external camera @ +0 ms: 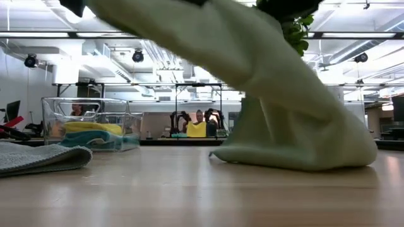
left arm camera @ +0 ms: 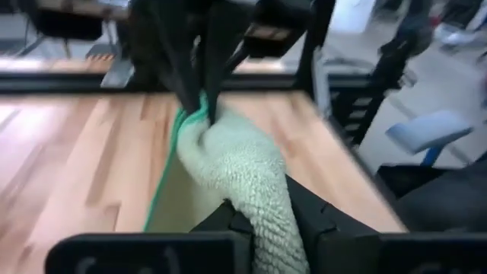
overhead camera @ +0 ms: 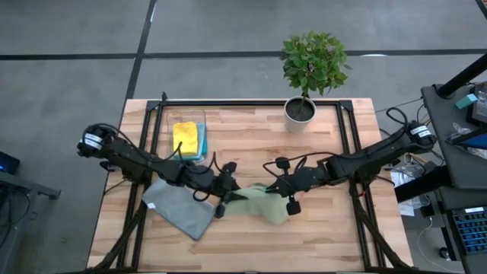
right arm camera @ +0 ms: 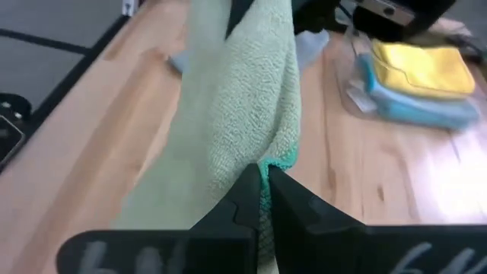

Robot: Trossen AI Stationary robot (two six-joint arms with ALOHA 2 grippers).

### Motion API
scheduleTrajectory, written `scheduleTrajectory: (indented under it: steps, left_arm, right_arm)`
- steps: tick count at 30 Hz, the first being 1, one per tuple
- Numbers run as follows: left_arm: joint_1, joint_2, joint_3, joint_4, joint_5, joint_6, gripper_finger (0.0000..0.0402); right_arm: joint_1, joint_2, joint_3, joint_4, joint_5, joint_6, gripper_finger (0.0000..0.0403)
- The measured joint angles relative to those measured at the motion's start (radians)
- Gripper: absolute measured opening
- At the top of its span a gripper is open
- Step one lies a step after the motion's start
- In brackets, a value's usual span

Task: Fold microfiber towels
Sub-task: Fold the light green microfiber towel

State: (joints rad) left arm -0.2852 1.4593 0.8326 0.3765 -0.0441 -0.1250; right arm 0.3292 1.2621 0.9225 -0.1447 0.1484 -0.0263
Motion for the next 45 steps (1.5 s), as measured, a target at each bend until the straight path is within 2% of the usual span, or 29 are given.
scheduleTrajectory:
  steps: [5,9,16,20,24,28,32,35,40,45]
  left_arm:
    - [0.001,0.005,-0.002,-0.097,-0.118,0.0,0.002]
    - [0.001,0.005,-0.004,-0.106,-0.198,0.004,0.002]
    - [-0.002,0.046,-0.006,-0.09,-0.221,0.01,0.002]
    - [-0.005,0.113,-0.005,-0.079,-0.224,0.008,0.001]
    - [-0.013,0.18,-0.006,0.0,-0.223,0.007,0.0004]
    - [-0.019,0.224,-0.006,0.054,-0.219,0.008,0.0004]
    - [-0.024,0.241,-0.006,0.059,-0.219,0.002,0.0004]
    - [-0.029,0.255,-0.005,0.058,-0.227,0.034,0.0004]
    - [-0.042,0.268,0.024,0.06,-0.306,0.197,0.0004]
    - [-0.044,0.271,0.047,0.059,-0.409,0.413,0.0003]
  right_arm:
    - [0.05,0.0,-0.046,0.006,0.115,0.089,0.0008]
    - [0.063,0.0,-0.073,0.009,0.149,0.153,0.0008]
    - [0.063,0.001,-0.1,0.0,0.166,0.185,0.0009]
    - [0.063,0.002,-0.118,-0.003,0.166,0.182,0.0009]
    - [0.064,0.002,-0.14,-0.008,0.159,0.219,0.0014]
    - [0.064,0.002,-0.161,-0.049,0.113,0.273,0.0048]
    - [0.064,0.002,-0.164,-0.128,0.108,0.313,0.0098]
    - [0.064,0.002,-0.164,-0.11,0.113,0.315,0.0133]
    - [0.058,0.002,-0.164,0.008,0.185,0.303,0.0175]
    - [0.031,0.012,-0.164,0.135,0.193,0.295,0.0197]
